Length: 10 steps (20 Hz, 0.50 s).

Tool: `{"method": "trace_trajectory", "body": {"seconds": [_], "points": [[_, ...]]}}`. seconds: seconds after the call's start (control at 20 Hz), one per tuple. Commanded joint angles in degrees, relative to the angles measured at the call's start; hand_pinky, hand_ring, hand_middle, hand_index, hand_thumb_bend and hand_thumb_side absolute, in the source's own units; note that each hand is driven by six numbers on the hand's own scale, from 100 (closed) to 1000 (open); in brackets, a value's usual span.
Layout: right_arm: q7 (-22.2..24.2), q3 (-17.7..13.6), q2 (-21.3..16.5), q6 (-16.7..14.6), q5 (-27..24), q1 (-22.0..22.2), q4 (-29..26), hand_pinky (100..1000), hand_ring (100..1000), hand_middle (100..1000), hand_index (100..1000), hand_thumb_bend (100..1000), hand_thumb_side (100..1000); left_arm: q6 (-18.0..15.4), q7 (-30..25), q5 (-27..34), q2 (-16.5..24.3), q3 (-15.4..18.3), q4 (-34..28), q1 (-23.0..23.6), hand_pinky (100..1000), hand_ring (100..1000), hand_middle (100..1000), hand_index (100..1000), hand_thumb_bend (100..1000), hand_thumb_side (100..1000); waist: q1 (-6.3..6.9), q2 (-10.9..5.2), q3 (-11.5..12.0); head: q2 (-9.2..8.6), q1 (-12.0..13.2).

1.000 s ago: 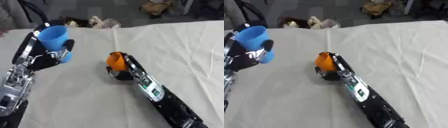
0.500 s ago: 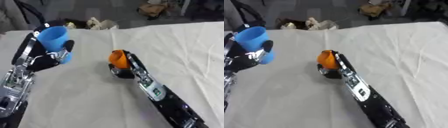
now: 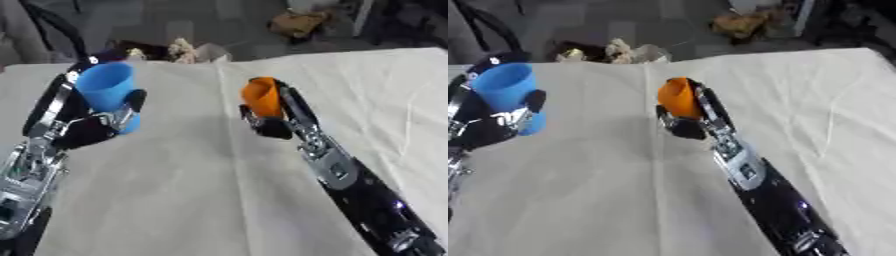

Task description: Pour the contents of one cup into another cup.

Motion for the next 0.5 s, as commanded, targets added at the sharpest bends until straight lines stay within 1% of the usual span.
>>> {"method": "trace_trajectory", "body": {"seconds": [0.05, 0.1, 0.2, 0.3, 0.35, 0.5], "points": [[0.3, -0.8, -3.1, 0.8, -0.9, -1.2, -3.8, 665, 443, 370, 828, 100, 147, -0.6, -0.4, -1.2, 1.7, -0.1, 0.4, 0.3, 178, 441, 285, 825, 100, 275, -0.18, -1.26, -0.3, -0.05, 0.5], [0.6, -0.7, -3.6, 1.0, -1.0, -1.4, -4.6, 666, 443, 371, 829, 100, 145, -0.8, -0.5, -1.7, 1.8, -0.3, 0.7, 0.7, 177, 442, 285, 824, 100, 275, -0.27, -1.33, -0.4, -0.02, 0.6], [1.3, -0.5, -4.5, 1.4, -1.3, -1.7, -6.0, 667, 445, 373, 831, 100, 100, -1.3, -0.8, -2.5, 1.9, -0.6, 1.3, 1.5, 177, 442, 283, 825, 100, 275, -0.48, -1.47, -0.6, 0.07, 0.7], [2.4, -0.2, -5.4, 1.9, -1.0, -2.1, -7.0, 668, 448, 374, 834, 100, 100, -2.1, -0.4, -2.6, 2.0, -0.6, 1.7, 2.4, 175, 438, 280, 810, 100, 275, -0.70, -1.64, -0.8, 0.20, 0.8], [2.7, -0.3, -5.7, 2.1, -1.1, -2.2, -7.5, 668, 448, 375, 833, 100, 116, -2.3, -0.2, -2.6, 2.1, -0.7, 1.8, 3.0, 174, 440, 280, 789, 100, 275, -0.82, -1.72, -0.9, 0.19, 0.9], [3.1, -0.4, -6.6, 2.5, -1.4, -2.6, -8.6, 668, 449, 376, 835, 100, 114, -2.7, -0.7, -3.4, 2.4, -1.1, 2.8, 4.5, 177, 449, 285, 785, 100, 285, -1.08, -1.95, -1.0, 0.27, 1.0]]}}
